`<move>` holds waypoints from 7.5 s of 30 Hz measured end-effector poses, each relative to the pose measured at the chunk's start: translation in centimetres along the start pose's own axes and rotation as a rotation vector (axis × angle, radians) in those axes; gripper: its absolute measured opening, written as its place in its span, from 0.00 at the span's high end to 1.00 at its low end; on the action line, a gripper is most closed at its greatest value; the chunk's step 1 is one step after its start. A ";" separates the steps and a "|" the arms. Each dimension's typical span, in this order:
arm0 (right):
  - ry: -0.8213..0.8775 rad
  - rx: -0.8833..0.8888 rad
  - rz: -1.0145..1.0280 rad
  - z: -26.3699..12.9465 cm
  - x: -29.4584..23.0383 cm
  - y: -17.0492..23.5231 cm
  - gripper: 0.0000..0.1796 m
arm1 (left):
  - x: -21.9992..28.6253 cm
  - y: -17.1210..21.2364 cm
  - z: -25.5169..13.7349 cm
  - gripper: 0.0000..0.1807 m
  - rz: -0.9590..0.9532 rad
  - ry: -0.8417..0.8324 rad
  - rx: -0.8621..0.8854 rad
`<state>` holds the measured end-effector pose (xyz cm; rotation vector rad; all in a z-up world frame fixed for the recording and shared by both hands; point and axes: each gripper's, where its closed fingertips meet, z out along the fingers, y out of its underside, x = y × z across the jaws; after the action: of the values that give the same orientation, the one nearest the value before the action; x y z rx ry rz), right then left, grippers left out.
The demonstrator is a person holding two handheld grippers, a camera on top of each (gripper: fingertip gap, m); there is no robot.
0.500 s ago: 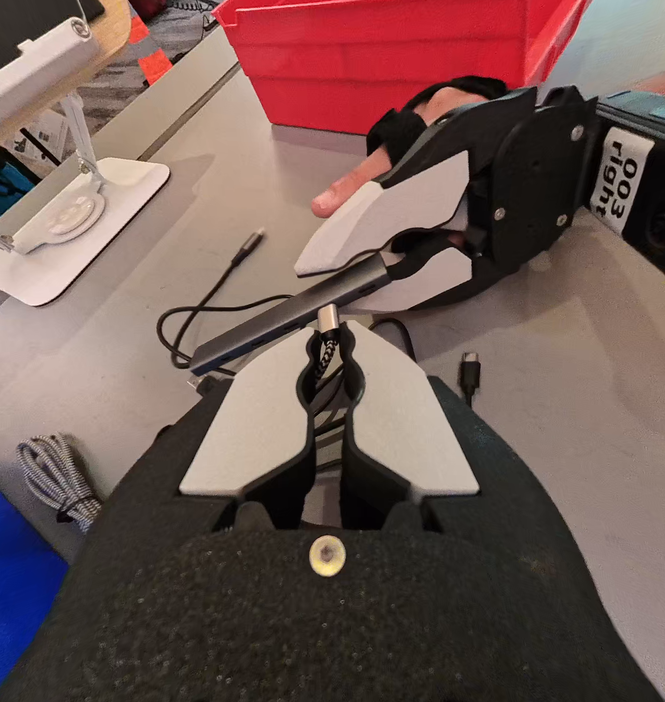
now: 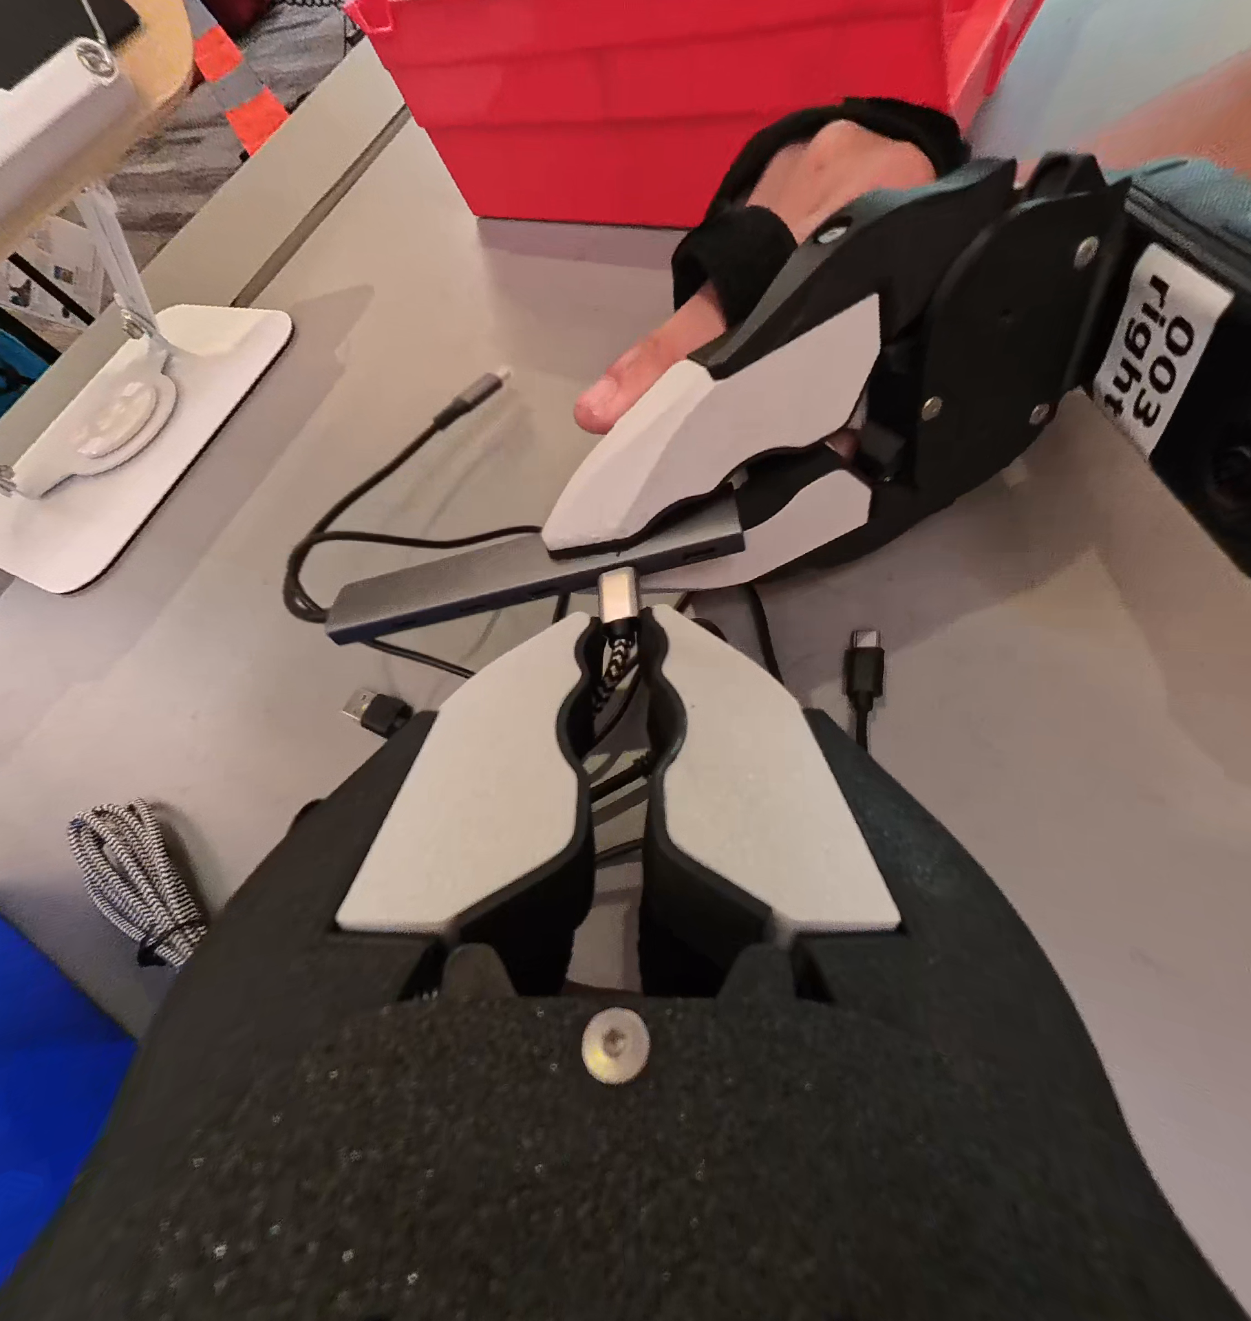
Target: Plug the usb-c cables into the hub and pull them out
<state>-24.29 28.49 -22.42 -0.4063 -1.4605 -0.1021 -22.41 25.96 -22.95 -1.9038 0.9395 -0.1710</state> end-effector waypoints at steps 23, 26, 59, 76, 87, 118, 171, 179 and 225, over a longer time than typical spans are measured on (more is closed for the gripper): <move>0.039 -0.015 -0.012 0.0 0.2 -0.5 0.94 | 0.2 0.4 -1.2 0.98 -0.020 -0.057 -0.079; 0.036 -0.003 0.012 -0.1 0.3 -0.6 0.94 | 0.3 0.1 -1.5 0.98 -0.033 -0.056 -0.077; 0.026 0.046 0.091 -0.5 0.8 -1.2 0.94 | -0.1 -1.5 -1.2 0.87 -0.319 -0.035 0.197; 0.019 0.120 0.150 -1.2 1.0 -2.2 0.94 | 1.0 -2.0 -2.4 0.94 -0.226 -0.047 0.193; -0.003 0.024 0.180 -0.7 0.8 -1.7 0.93 | 0.5 -1.6 -1.9 0.94 -0.314 -0.002 0.195; 0.007 -0.122 0.146 0.8 0.0 -0.1 0.94 | 0.0 -1.2 -0.9 0.95 -0.179 -0.276 0.024; -0.718 -1.083 1.049 -18.0 9.0 30.9 0.90 | 0.8 11.0 -13.8 0.75 -0.689 -0.424 -0.118; -0.535 -0.867 1.247 -18.4 17.0 25.6 0.74 | 1.0 11.8 -13.6 0.75 -0.676 -0.399 -0.161; -0.231 -0.265 1.274 -12.0 6.7 -8.8 0.51 | -0.4 -9.7 -12.1 0.99 -0.396 -0.158 0.144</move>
<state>-14.95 17.61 -14.74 -1.5222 -1.1721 0.7976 -23.30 19.98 -8.70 -1.9193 0.4264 -0.3076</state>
